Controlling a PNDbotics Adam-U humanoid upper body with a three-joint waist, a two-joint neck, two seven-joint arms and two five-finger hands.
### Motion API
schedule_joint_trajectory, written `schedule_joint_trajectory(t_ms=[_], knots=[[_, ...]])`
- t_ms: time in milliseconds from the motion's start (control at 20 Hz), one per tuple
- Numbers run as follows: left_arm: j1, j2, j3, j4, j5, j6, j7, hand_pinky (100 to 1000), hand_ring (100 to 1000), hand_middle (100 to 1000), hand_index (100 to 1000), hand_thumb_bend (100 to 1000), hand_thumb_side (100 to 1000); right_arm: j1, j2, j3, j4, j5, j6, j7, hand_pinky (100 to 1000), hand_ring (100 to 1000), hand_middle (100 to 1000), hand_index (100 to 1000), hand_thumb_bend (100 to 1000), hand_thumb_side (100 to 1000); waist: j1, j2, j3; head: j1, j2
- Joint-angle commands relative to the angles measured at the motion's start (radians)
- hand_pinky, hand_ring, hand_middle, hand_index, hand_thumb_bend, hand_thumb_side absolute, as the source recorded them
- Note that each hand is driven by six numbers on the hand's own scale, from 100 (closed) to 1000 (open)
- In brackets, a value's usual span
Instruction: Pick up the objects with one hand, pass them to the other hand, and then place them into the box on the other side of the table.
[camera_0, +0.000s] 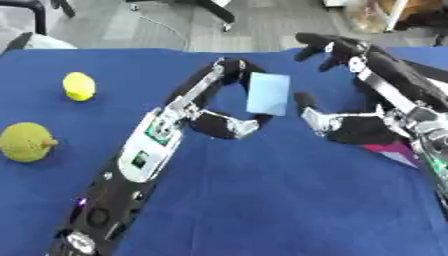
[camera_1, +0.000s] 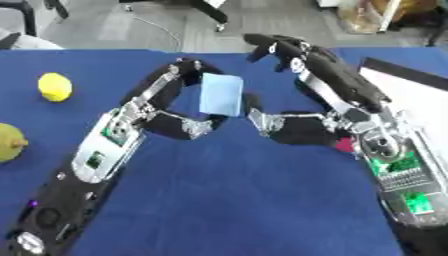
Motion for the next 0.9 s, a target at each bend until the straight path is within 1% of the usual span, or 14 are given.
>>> schedule_joint_trajectory(t_ms=[50, 350, 400, 550, 900], knots=[[-0.02, 0.0, -0.003, -0.018, -0.005, -0.003, 0.006, 684, 470, 444, 488, 100, 100, -0.019, -0.005, 0.0, -0.021, 0.037, 0.023, 0.01, 738, 958, 767, 970, 100, 461, -0.015, 0.003, 0.0, -0.005, -0.002], [-0.023, -0.009, 0.006, -0.007, -0.006, 0.021, 0.026, 683, 470, 446, 490, 100, 100, -0.018, -0.002, 0.005, -0.021, 0.052, 0.042, 0.027, 739, 959, 766, 969, 100, 434, -0.016, 0.005, 0.0, -0.006, -0.002], [-0.023, -0.011, 0.008, -0.005, -0.006, 0.025, 0.028, 683, 471, 447, 491, 100, 100, -0.018, -0.002, 0.006, -0.021, 0.051, 0.04, 0.032, 743, 959, 768, 970, 100, 408, -0.016, 0.005, 0.0, -0.005, -0.002], [-0.025, -0.016, 0.012, 0.002, -0.005, 0.036, 0.035, 682, 471, 447, 491, 100, 100, -0.02, -0.002, 0.004, -0.021, 0.051, 0.029, 0.053, 751, 961, 770, 971, 100, 371, -0.017, 0.007, 0.0, -0.005, -0.002], [-0.032, -0.022, 0.026, 0.024, -0.025, 0.062, 0.064, 680, 470, 446, 490, 100, 100, -0.026, -0.004, -0.005, -0.021, 0.054, 0.011, 0.085, 762, 959, 773, 970, 100, 360, -0.017, 0.007, -0.001, -0.005, -0.002]])
